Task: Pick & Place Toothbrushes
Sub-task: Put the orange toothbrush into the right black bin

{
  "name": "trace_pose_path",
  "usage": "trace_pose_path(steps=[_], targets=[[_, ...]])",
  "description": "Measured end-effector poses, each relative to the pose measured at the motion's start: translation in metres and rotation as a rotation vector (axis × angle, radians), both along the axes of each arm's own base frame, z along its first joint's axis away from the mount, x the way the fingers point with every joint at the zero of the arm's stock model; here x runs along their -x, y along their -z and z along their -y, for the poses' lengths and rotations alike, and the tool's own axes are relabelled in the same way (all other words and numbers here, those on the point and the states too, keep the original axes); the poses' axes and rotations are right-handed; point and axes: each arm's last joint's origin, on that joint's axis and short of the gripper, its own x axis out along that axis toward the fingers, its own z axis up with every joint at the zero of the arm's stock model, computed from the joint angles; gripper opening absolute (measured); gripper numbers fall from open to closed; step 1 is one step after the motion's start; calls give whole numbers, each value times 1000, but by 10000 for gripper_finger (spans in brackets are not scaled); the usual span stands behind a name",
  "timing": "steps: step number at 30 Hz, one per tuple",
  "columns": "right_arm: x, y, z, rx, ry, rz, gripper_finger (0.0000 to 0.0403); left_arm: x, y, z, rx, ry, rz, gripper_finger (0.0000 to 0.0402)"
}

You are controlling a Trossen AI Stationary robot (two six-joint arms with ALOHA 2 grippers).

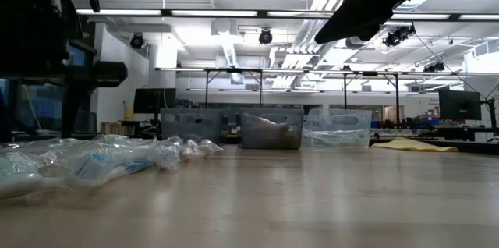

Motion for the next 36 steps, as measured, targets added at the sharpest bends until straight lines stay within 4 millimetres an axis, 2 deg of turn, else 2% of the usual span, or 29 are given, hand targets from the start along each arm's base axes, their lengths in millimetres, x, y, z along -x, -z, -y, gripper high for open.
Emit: trace_pose_path(steps=[13, 22, 30, 36], targets=[[0, 0, 0, -1, 1, 2, 8, -4, 15, 3, -20, 16, -71, 113], [0, 0, 0, -1, 2, 3, 8, -2, 15, 3, 50, -104, -102, 10], [0, 0, 0, -2, 1, 3, 8, -3, 8, 5, 154, -282, -157, 4], [0, 0, 0, 3, -5, -3, 8, -7, -25, 14, 267, -289, -262, 1]])
